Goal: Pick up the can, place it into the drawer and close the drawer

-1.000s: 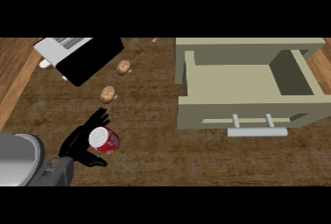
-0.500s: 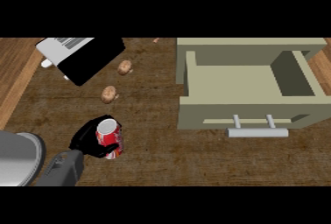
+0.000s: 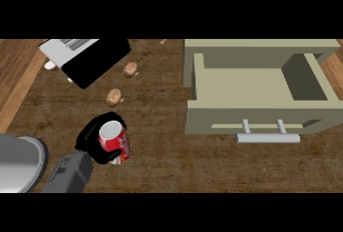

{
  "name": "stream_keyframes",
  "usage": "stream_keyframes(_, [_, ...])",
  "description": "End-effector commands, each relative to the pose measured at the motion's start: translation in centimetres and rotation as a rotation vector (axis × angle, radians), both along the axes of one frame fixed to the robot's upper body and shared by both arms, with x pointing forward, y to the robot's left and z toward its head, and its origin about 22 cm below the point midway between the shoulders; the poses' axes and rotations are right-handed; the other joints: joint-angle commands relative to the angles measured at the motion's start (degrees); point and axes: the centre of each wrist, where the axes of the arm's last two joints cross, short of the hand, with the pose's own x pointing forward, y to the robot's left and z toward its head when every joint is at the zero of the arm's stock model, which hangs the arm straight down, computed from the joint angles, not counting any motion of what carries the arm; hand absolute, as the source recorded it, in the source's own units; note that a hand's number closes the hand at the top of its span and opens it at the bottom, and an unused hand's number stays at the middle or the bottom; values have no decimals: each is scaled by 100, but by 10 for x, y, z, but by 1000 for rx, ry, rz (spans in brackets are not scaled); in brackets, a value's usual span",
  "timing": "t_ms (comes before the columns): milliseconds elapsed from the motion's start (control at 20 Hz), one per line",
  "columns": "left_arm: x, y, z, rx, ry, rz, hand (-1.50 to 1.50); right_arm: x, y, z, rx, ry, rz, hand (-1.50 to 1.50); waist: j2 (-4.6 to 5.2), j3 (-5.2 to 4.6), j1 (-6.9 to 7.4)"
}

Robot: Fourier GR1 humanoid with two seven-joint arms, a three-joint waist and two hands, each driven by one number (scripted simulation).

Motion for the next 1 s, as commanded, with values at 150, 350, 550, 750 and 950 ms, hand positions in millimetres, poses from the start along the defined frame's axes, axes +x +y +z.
stream_keyframes(150, [12,-4,19,-52,-26,496,150,-4,5,-2,-6,8,13,-150,-13,6,19])
stream_keyframes(350, [26,-30,51,-12,-68,510,150,-5,6,1,-10,-16,-20,-150,-4,1,-28])
stream_keyframes(550, [32,-57,89,-4,-158,489,150,-3,14,11,-3,-6,12,-150,1,-2,-30])
stream_keyframes(750, [16,-62,134,32,-173,474,150,0,4,9,9,-23,-16,-150,-9,1,33])
stream_keyframes(950, [29,-83,163,60,-184,469,150,7,10,5,4,-9,-13,-150,14,-2,-9])
